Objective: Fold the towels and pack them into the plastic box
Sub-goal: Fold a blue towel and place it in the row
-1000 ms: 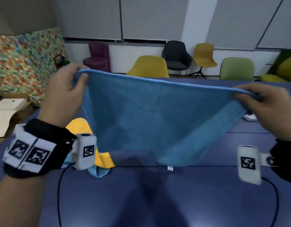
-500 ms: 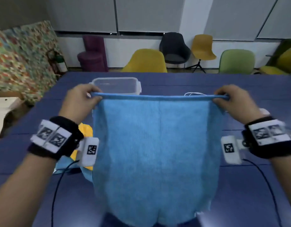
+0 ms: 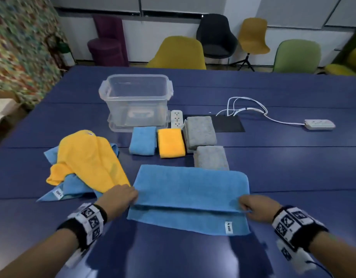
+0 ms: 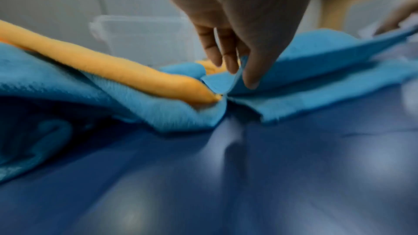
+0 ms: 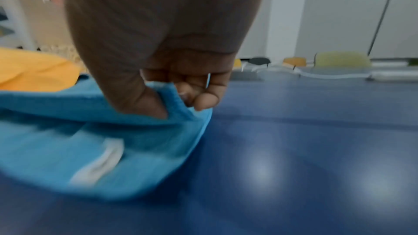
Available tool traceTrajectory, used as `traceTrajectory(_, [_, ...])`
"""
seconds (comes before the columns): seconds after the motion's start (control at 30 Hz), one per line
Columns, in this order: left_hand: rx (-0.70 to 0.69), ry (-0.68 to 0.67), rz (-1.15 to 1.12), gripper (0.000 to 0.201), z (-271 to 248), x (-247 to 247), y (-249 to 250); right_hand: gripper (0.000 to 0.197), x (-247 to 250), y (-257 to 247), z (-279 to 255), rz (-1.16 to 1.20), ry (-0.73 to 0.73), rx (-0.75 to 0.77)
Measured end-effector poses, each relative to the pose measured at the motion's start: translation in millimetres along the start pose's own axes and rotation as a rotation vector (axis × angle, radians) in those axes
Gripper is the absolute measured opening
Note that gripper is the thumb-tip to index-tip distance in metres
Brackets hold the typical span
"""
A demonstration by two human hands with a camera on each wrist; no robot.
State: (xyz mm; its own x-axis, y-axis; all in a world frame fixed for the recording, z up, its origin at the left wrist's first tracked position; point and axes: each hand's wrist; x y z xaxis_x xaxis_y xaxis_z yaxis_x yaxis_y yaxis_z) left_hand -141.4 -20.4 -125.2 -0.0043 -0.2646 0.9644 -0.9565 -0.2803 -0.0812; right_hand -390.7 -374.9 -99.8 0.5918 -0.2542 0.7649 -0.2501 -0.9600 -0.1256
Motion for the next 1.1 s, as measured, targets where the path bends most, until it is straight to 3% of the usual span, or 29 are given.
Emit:
traceTrajectory(0.13, [-0.267,-0.101,0.225,0.032,-14,-32,10,0.035,-37,-13,5,-0.094,-0.138,0.034])
traceTrajectory(0.27, [-0.299,-0.201,0.232,0.029,-10,-37,-4,0.035,-52,-14,11,-0.097,-0.17,0.035])
traceTrajectory(0.4, [-0.293,-0.251,0.172,0.02,-12,-30,-2,0.017,-48,-21,-2,-0.14,-0.058,0.103])
traceTrajectory(0.47, [-0.247,-0.247,0.061,0.035,-16,-35,-3,0.029,-51,-23,-8,-0.235,0.092,0.173])
traceTrajectory(0.6, [-0.19,-0.141,0.111,0.021,-15,-41,-2,0.044,-66,-26,-7,-0.334,0.21,0.258])
traceTrajectory(0.7, [-0.176,-0.098,0.183,0.019,-11,-41,4,0.036,-58,-56,8,-0.374,0.368,0.369])
traceTrajectory(0.77, [-0.137,-0.048,0.199,0.013,-8,-35,9,0.033,-47,-87,25,-0.36,0.37,0.422])
traceTrajectory(0.83, [-0.08,0.038,0.12,0.02,-2,-28,14,0.038,-38,-121,44,-0.345,0.325,0.412])
traceTrajectory(1.0, [0.03,0.254,-0.13,0.022,5,-1,18,0.056,-16,-195,70,-0.256,0.367,0.334])
traceTrajectory(1.1, [0.049,0.286,-0.155,0.034,6,10,13,0.043,-11,-207,79,-0.191,0.416,0.252])
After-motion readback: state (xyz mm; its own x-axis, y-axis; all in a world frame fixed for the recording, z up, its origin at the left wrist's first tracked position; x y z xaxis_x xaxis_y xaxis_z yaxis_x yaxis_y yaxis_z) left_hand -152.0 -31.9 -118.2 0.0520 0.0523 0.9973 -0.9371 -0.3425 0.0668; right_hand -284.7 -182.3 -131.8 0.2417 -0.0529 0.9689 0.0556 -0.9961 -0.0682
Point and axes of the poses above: each hand's wrist, its own z-axis towards the middle knuckle, its own x-axis out of the back of the hand, y = z × x, and after that the axes turned 6 degrees about -y, right-handed
